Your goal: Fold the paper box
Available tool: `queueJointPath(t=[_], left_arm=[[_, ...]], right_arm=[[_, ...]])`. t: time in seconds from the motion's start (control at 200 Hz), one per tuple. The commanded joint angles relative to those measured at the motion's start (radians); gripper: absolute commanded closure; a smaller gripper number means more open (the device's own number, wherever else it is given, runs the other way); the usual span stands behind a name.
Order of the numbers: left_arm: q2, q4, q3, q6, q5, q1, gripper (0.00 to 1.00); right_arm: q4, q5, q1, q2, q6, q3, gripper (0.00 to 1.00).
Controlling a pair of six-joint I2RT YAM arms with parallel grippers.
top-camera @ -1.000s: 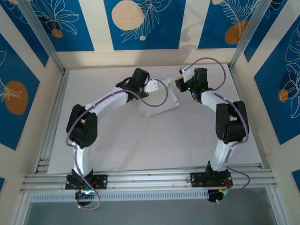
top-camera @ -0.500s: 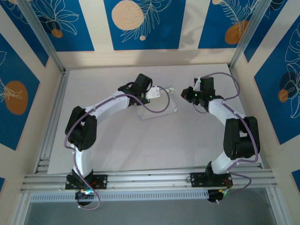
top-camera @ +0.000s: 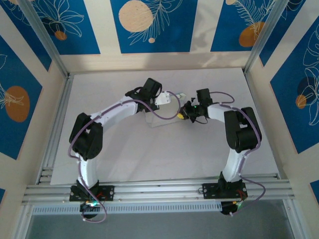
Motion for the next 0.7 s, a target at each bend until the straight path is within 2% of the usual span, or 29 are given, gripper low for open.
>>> queueJointPath(t=[0.0, 0.165, 0.345, 0.47, 0.695], left_arm=[[0.003, -0.048, 0.026, -0.01, 0.023, 0.0, 1.0], [-0.005, -0.042, 0.022, -0.012, 0.017, -0.001, 1.0], [-0.019, -0.016, 0.002, -0.006, -0.006, -0.001, 1.0], [-0.021, 0.0, -0.001, 0.002, -0.024, -0.001, 1.0], [-0.039, 0.053, -0.03, 0.014, -0.057, -0.012, 1.0]], right_arm=[[-0.158, 0.105, 0.025, 0.025, 0.071, 0.078, 1.0], [-0.416, 0.21, 0.043, 0.135, 0.084, 0.223, 1.0], [-0.5, 0.303, 0.058, 0.178, 0.085, 0.235, 1.0], [-0.658, 0.347, 0.058, 0.231, 0.077, 0.299, 1.0], [-0.635, 0.329, 0.071, 0.135, 0.11, 0.172, 1.0]])
